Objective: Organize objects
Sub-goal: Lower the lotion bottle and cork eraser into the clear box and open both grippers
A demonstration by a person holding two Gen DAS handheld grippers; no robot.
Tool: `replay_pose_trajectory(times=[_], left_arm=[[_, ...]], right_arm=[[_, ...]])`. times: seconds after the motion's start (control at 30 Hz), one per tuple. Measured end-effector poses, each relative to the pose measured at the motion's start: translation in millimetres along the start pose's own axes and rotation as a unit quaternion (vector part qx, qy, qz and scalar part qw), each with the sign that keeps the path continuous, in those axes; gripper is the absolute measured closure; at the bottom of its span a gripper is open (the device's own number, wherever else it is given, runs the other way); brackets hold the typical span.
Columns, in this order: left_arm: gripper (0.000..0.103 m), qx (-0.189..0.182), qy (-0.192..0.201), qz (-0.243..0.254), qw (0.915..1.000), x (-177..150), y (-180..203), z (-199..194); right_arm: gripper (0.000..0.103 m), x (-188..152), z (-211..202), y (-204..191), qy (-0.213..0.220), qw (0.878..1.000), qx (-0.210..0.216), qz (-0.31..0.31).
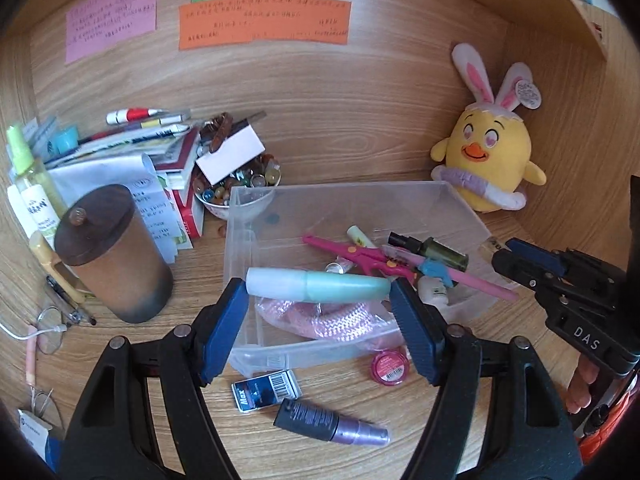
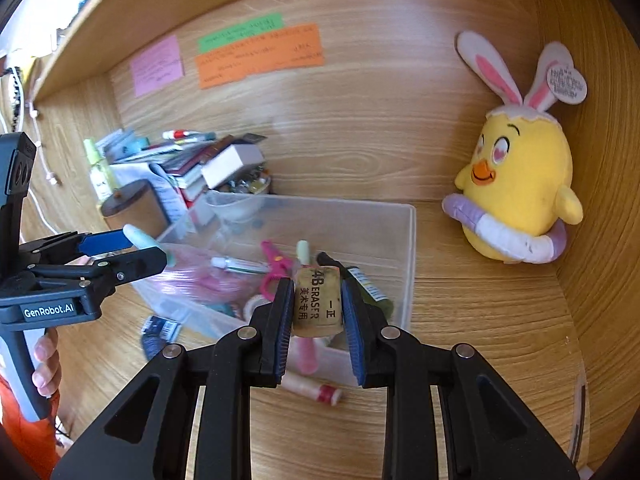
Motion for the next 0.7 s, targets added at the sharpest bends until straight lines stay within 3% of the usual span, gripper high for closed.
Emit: replay_pose_trajectory(times=[0.27,0.53,0.7], left_arm=[[0.031,-0.003,-0.012,0.016,0.9998,6,9,17],[0.030,-0.014,-0.013,0.022,0.9996,6,17,15],[0.019,-0.018,0.000,0.020,0.9996,4,15,-1]], right_arm=[[0.081,-5,27,9,-0.030,1.000,-0.005,0.005],[0.080,-4,30,2,-0.034,0.999,0.002,-0.005],[0.066,-1,17,-1,-0.022,1.000,0.010,-0.002]])
Point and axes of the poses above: each gripper's, at about its wrist camera, not at the fingertips, and z roughly the way its jaws point, y to its right, x to its top, the point moved 7 cm from there along z, roughly the way its jaws point, and after that the axes turned 4 degrees about z, right-handed, at the moved point
